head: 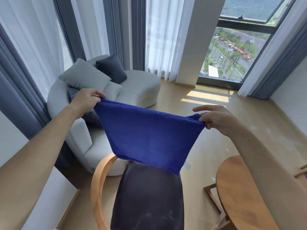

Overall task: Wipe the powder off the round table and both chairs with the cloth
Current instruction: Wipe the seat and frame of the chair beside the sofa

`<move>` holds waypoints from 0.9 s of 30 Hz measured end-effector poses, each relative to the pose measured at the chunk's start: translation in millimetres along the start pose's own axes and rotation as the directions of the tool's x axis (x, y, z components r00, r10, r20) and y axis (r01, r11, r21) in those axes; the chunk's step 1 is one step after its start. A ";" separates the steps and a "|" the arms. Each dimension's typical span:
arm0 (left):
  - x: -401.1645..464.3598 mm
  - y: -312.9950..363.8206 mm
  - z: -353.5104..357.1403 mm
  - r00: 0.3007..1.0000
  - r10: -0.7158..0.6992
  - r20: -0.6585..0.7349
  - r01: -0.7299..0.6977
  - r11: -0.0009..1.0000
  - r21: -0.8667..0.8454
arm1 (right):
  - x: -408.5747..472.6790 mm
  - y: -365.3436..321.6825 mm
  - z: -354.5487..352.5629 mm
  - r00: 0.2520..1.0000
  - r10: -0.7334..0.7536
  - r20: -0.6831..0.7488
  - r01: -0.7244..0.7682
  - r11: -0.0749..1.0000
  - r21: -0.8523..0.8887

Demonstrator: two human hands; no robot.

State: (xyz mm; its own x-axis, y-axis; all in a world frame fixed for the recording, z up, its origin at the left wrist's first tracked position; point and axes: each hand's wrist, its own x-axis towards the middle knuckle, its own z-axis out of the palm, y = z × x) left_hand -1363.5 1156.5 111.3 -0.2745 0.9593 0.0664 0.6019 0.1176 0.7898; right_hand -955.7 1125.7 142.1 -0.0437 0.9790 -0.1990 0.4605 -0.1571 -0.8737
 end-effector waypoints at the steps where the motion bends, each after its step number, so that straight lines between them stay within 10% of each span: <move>1: -2.1 2.1 0.4 1.000 -0.004 0.027 0.005 0.999 -0.053 | 0.5 -0.2 -0.1 1.000 0.005 -0.023 -0.005 1.000 -0.005; 10: -10.1 9.6 1.1 0.995 -0.090 0.042 0.099 0.915 -0.392 | -0.1 8.8 -4.0 0.995 -0.061 -0.073 0.061 0.998 -0.013; 27: -11.1 6.5 6.2 0.998 -0.045 0.050 0.057 0.957 -0.284 | 9.2 6.5 -5.0 0.987 -0.054 -0.153 0.034 0.990 -0.135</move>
State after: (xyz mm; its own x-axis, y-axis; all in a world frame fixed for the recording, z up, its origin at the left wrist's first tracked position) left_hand -1351.9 1148.3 111.9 -0.2633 0.9647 0.0002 0.3474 0.0946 0.9329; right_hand -948.7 1134.3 136.8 0.0679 0.9944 -0.0807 0.5744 -0.1051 -0.8118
